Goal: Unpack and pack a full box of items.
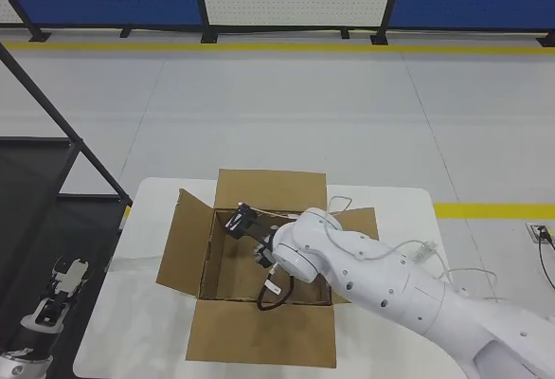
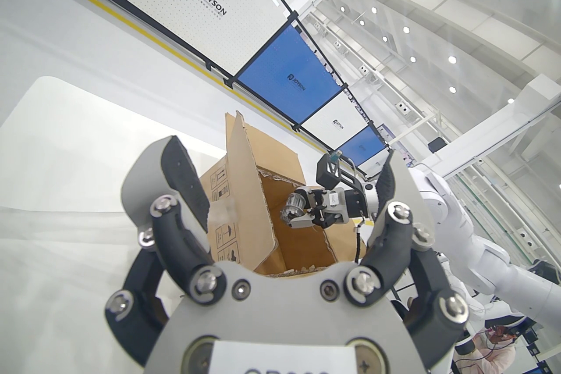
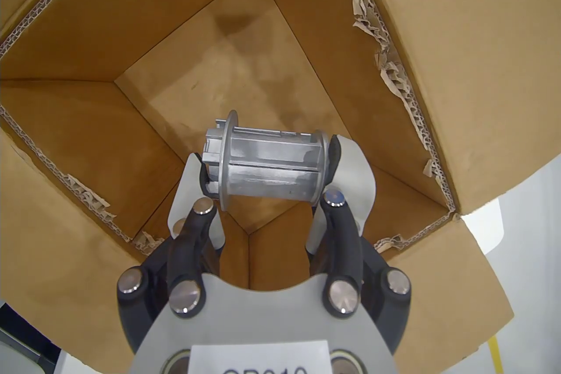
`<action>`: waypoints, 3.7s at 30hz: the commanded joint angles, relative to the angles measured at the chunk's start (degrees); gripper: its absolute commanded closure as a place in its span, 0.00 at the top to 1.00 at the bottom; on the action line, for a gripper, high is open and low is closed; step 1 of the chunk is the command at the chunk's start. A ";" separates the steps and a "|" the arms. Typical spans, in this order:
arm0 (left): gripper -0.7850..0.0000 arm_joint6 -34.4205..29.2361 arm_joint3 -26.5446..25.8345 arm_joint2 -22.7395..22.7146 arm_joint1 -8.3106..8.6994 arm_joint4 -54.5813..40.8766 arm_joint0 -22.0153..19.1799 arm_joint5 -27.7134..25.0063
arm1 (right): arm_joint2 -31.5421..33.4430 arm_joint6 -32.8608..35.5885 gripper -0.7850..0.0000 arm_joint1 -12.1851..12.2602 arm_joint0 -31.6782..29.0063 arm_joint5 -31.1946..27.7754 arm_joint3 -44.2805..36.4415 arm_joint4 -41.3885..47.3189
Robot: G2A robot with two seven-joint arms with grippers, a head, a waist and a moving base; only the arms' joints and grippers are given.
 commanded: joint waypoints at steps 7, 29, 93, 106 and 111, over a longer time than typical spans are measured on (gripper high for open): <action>1.00 0.00 0.00 0.00 0.00 0.00 0.00 0.00 | 0.00 0.00 0.00 0.00 0.00 0.00 0.01 0.00; 1.00 0.00 0.00 0.00 0.00 0.00 0.00 0.00 | -3.72 -8.13 0.00 -13.59 -1.50 -19.66 33.86 -1.06; 1.00 0.00 0.00 0.00 0.00 0.00 0.00 0.00 | 18.93 -14.65 1.00 -0.48 -14.81 -31.25 8.07 -17.34; 1.00 0.00 0.00 0.00 0.00 0.00 0.00 0.00 | 18.93 -14.65 1.00 -0.48 -14.81 -31.25 8.07 -17.34; 1.00 0.00 0.00 0.00 0.00 0.00 0.00 0.00 | 18.50 -16.25 1.00 -1.08 -15.59 -26.77 8.73 -18.76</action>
